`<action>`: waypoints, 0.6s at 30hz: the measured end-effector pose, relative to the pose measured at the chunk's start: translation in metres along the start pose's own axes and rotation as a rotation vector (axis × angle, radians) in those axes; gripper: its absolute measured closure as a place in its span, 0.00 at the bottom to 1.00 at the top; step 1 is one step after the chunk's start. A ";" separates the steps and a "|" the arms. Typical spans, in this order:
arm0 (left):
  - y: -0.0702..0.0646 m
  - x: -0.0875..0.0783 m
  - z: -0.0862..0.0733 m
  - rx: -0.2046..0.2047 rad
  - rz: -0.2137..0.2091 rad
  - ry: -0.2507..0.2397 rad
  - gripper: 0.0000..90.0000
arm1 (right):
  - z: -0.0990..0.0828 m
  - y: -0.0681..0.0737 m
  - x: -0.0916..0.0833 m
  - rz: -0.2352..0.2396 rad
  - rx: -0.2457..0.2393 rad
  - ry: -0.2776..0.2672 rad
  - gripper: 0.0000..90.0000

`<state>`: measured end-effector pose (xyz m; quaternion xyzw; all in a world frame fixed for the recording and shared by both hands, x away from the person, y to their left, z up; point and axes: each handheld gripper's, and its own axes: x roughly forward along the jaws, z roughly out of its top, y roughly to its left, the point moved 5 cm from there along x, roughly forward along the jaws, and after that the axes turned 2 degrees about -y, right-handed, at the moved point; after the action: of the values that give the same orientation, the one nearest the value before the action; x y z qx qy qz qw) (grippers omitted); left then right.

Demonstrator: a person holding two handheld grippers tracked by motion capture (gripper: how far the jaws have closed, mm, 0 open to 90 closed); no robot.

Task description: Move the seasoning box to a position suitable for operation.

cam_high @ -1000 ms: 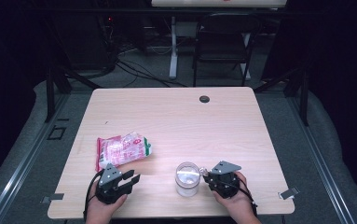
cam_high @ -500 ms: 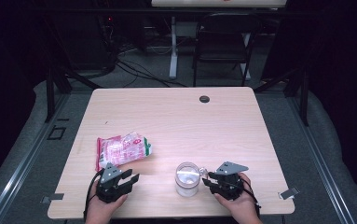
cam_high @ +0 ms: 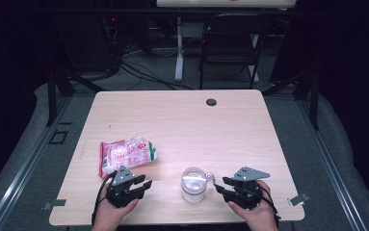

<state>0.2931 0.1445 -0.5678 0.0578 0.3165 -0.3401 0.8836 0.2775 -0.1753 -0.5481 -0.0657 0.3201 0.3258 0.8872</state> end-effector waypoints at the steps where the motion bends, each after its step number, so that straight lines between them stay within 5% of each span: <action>1: -0.003 0.001 0.004 0.005 0.003 -0.008 0.70 | 0.000 0.000 0.000 0.000 0.000 0.000 0.64; 10: -0.023 0.015 0.037 0.020 -0.014 -0.034 0.67 | 0.030 -0.007 -0.010 -0.021 -0.025 -0.052 0.71; 18: -0.041 0.023 0.050 0.005 -0.080 -0.018 0.83 | 0.043 -0.003 -0.002 -0.014 -0.008 -0.065 0.78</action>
<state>0.3066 0.0846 -0.5376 0.0444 0.3098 -0.3764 0.8720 0.3009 -0.1644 -0.5135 -0.0610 0.2892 0.3229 0.8991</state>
